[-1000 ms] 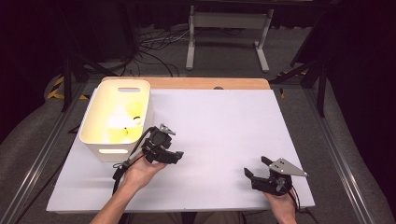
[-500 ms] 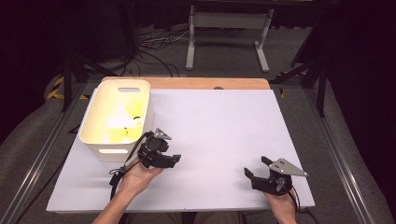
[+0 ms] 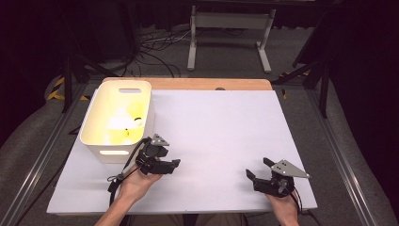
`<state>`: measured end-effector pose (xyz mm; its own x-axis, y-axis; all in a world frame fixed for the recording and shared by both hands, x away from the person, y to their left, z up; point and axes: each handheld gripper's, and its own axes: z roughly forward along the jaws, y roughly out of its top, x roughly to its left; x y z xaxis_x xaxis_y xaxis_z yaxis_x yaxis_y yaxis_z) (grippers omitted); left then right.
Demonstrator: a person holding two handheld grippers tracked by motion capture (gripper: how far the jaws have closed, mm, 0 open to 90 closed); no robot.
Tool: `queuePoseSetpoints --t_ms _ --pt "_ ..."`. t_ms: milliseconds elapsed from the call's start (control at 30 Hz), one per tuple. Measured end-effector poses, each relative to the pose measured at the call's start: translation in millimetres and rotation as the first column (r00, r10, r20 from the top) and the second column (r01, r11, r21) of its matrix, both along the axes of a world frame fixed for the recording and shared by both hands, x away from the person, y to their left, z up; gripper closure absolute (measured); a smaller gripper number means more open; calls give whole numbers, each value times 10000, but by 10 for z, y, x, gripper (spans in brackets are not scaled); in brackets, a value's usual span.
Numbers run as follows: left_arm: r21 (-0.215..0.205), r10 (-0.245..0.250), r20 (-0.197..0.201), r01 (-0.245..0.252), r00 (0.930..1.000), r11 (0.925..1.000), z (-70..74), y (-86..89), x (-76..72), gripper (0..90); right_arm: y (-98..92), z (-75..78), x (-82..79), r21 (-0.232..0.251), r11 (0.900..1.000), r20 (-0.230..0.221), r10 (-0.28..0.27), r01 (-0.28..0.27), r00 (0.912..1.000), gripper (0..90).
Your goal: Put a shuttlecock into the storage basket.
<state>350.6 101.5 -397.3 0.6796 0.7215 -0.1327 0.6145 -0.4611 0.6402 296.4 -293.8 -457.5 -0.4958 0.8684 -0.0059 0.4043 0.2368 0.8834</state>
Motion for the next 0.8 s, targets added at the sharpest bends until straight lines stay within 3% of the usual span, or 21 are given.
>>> queuePoseSetpoints --t_ms 800 --pt "-282 310 506 -296 9982 9992 -27 148 -159 402 1 0 1 -28 10000 -10 -14 14 10000 184"
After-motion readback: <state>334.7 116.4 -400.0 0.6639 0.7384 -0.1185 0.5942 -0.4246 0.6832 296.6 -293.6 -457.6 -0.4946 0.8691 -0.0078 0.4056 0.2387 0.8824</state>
